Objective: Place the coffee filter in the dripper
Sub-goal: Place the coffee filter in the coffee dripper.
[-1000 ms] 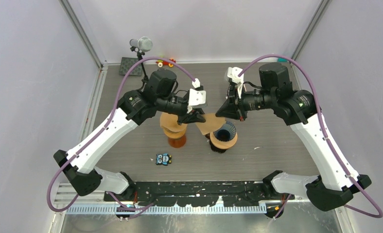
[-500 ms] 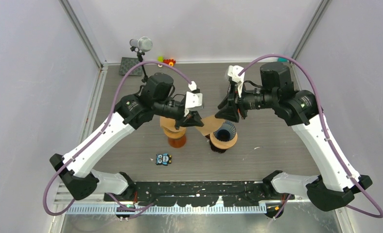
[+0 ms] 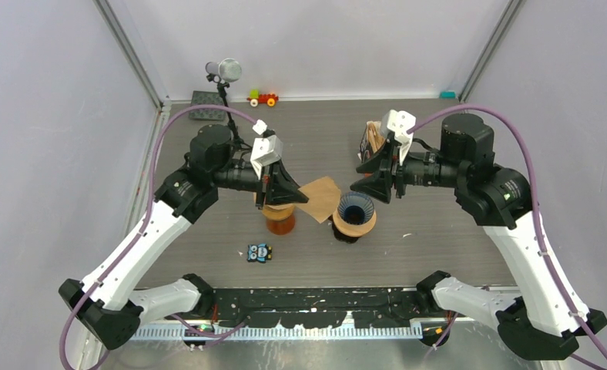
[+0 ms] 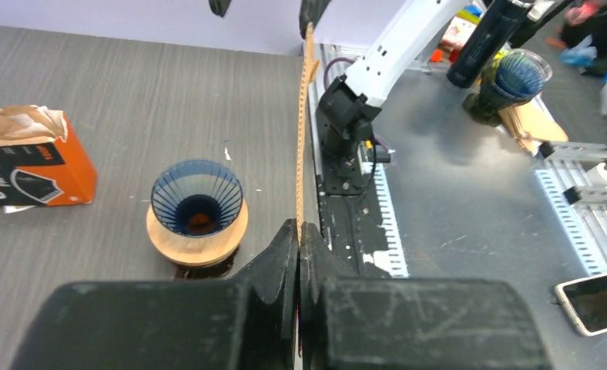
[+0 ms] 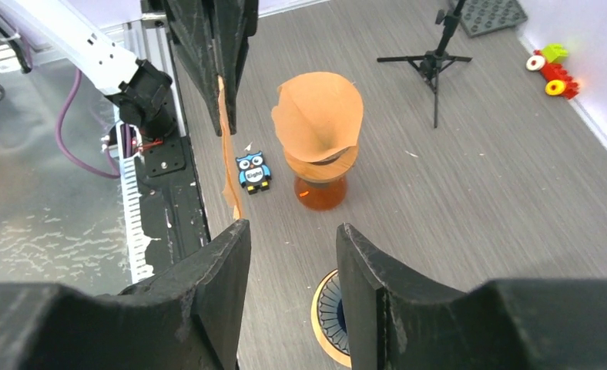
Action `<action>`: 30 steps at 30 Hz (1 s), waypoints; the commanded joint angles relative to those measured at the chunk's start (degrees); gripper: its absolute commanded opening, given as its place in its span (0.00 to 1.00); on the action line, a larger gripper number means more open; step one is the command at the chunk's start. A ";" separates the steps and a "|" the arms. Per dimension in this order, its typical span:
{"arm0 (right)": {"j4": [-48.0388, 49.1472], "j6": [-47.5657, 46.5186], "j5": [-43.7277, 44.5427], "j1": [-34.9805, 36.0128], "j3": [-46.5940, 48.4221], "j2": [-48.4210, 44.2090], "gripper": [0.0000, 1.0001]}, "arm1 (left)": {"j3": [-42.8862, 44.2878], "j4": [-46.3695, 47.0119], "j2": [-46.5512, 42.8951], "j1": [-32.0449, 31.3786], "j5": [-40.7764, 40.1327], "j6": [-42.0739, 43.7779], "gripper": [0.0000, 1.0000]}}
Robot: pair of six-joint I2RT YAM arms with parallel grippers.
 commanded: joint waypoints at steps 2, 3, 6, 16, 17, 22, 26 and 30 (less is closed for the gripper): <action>5.03 2.42 -2.77 -0.32 -3.79 -0.13 0.48 | -3.17 15.11 0.17 2.12 6.56 -13.37 0.00; 5.45 2.74 -2.85 -0.39 -4.14 -0.05 0.47 | -3.78 16.16 0.45 2.23 6.66 -14.42 0.00; 6.57 3.95 -3.07 -0.37 -4.64 0.08 0.44 | -5.69 19.83 0.81 2.76 6.80 -17.94 0.00; 9.47 7.72 -2.53 -1.59 -5.12 0.12 0.42 | -7.26 21.54 0.39 2.90 7.01 -19.34 0.00; 9.64 7.99 -2.69 -1.63 -5.23 0.24 0.42 | -7.30 21.71 0.43 2.90 6.94 -19.45 0.00; 10.18 9.04 -4.57 -1.77 -5.21 0.90 0.41 | -7.30 22.08 0.86 2.90 6.44 -19.57 0.00; 10.41 9.94 -6.94 -1.75 -5.25 1.30 0.41 | -7.30 22.18 1.02 2.90 5.90 -19.48 0.00; 10.57 10.36 -7.52 -1.75 -5.21 1.48 0.41 | -7.38 22.19 0.89 2.90 5.81 -19.39 0.00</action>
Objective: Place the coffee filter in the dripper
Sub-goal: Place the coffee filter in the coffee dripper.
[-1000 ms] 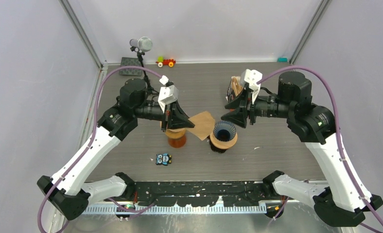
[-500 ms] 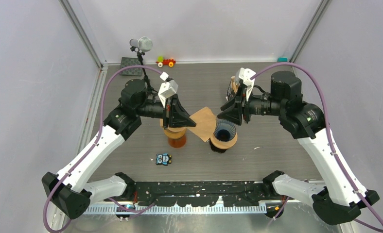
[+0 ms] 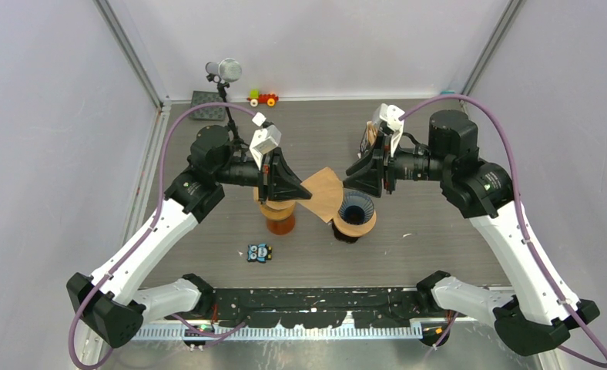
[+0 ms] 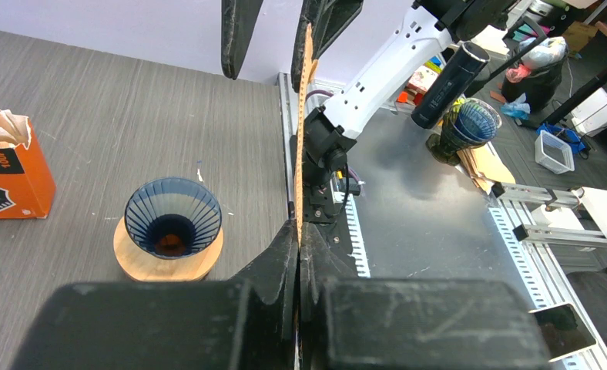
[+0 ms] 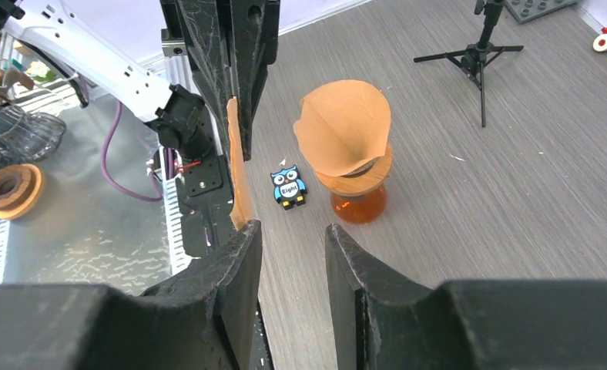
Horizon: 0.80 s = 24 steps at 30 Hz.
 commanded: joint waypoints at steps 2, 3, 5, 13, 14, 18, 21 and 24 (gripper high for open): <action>3.04 1.89 -2.64 -0.31 0.40 0.37 0.40 | -0.24 2.73 -0.10 0.20 0.38 -0.68 0.00; 3.14 2.11 -2.89 -0.27 0.40 0.56 0.40 | -0.23 2.73 -0.03 0.23 0.37 -0.68 0.00; 3.22 2.33 -3.44 -0.26 0.57 0.77 0.40 | -0.27 2.73 -0.01 0.19 0.33 -0.56 0.00; 3.24 2.36 -4.65 -0.24 0.41 0.71 0.40 | -0.29 2.25 -0.28 0.19 -0.69 -0.07 0.00; 3.20 2.31 -4.91 -0.24 0.35 0.65 0.40 | -0.23 2.10 -0.29 0.21 -0.73 0.04 0.00; 2.49 1.54 -5.19 -0.26 0.41 0.28 0.40 | 0.01 0.97 -0.28 0.20 -1.16 0.90 0.00; 2.41 1.48 -5.47 -0.26 0.23 0.07 0.40 | 0.11 0.80 -0.20 0.23 -1.41 1.12 0.00; 2.26 1.30 -5.37 -0.26 0.25 -0.02 0.40 | 0.24 0.80 -0.16 0.19 -1.46 1.08 0.00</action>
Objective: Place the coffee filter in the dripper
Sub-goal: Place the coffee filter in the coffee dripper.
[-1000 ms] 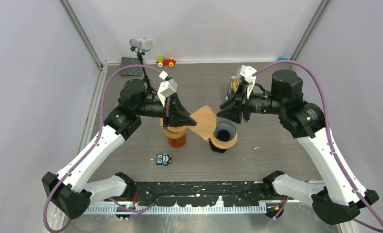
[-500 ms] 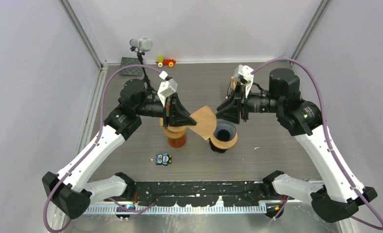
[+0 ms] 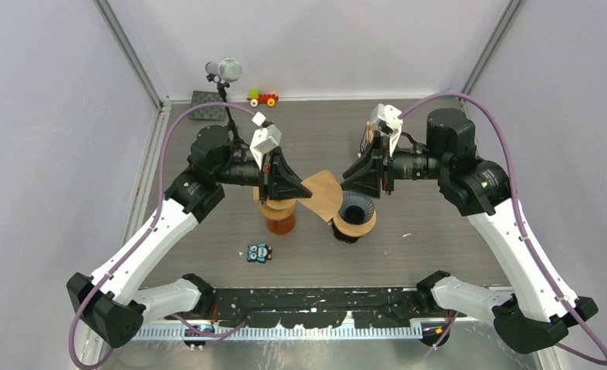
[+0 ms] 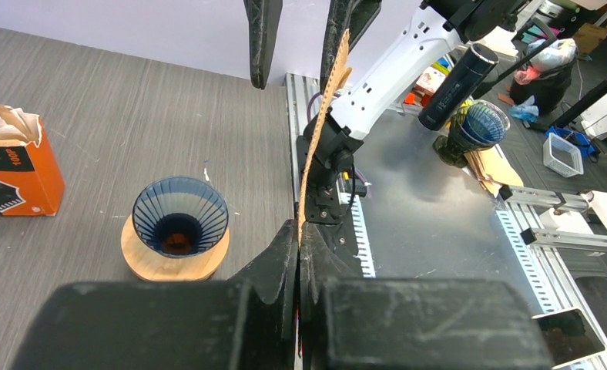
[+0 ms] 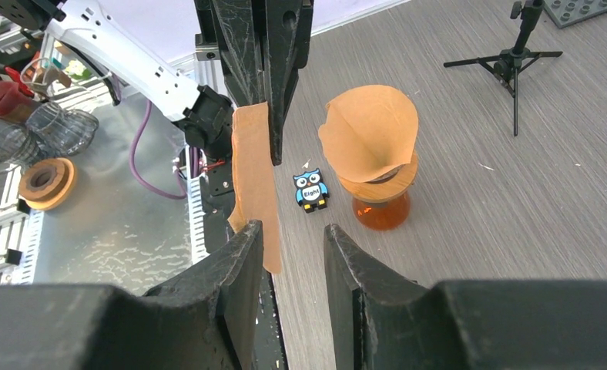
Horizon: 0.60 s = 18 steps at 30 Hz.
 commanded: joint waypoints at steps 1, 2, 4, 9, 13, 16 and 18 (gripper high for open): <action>1.46 -0.21 -1.13 -0.24 0.29 -0.88 0.40 | 0.27 0.80 -0.21 0.24 -0.34 0.64 0.00; 1.39 -0.25 -1.14 -0.26 0.29 -0.80 0.40 | 0.26 0.84 -0.22 0.22 -0.39 0.60 0.00; 1.38 -0.33 -1.11 -0.28 0.33 -0.80 0.40 | 0.29 0.71 -0.23 0.22 -0.34 0.60 0.00; 0.71 -1.02 -1.11 -0.33 0.49 -0.95 0.40 | 0.19 0.17 -0.47 0.21 -0.34 1.07 0.00; 0.22 -1.45 -1.12 -0.56 0.66 -1.38 0.40 | 0.15 -0.05 -0.64 0.19 -0.30 1.21 0.00; 0.10 -1.66 -1.15 -0.60 0.61 -1.66 0.40 | 0.23 -0.21 -0.64 0.21 -0.17 1.24 0.00; 0.07 -1.66 -1.36 -0.61 0.60 -1.64 0.40 | 0.26 -0.26 -0.55 0.19 -0.02 1.21 0.00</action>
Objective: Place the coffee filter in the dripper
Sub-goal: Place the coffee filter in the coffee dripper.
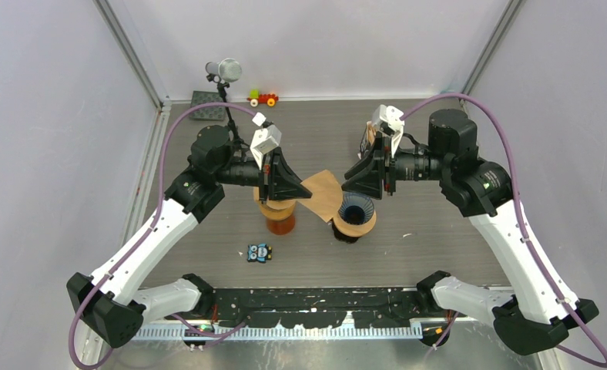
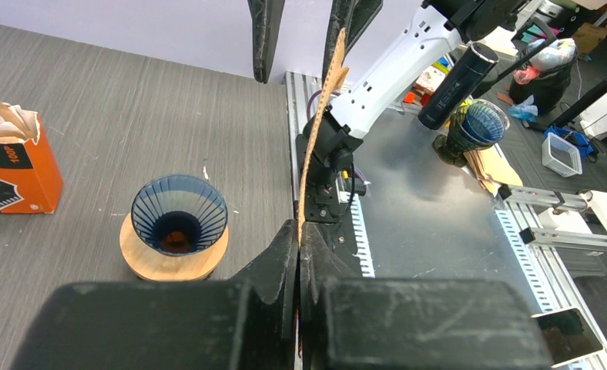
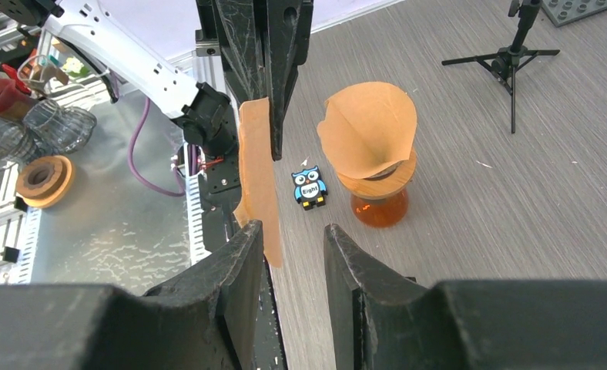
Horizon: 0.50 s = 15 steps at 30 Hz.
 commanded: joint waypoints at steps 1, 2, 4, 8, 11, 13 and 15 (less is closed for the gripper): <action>0.81 -0.87 -1.09 -0.26 0.51 -1.16 0.40 | 0.24 0.24 -0.47 0.19 -0.03 0.95 0.00; 0.83 -0.85 -1.23 -0.24 0.50 -1.10 0.40 | 0.24 0.23 -0.47 0.21 0.02 0.95 0.00; 0.84 -0.81 -1.33 -0.31 0.49 -0.92 0.40 | 0.18 0.20 -0.46 0.22 0.06 0.95 0.00; 1.10 -0.51 -1.44 -0.31 0.65 -0.63 0.40 | 0.13 0.25 -0.55 0.24 0.12 1.03 0.00; 1.20 0.00 -0.61 -0.25 0.94 -0.33 0.40 | 0.13 0.25 -0.51 0.19 0.33 1.03 0.00; 1.41 0.34 0.09 -0.25 1.10 -0.01 0.40 | 0.10 0.20 -0.55 0.19 0.39 1.03 0.00; 1.46 0.54 0.79 -0.28 1.34 0.16 0.40 | 0.18 0.25 -0.55 0.19 0.51 1.03 0.00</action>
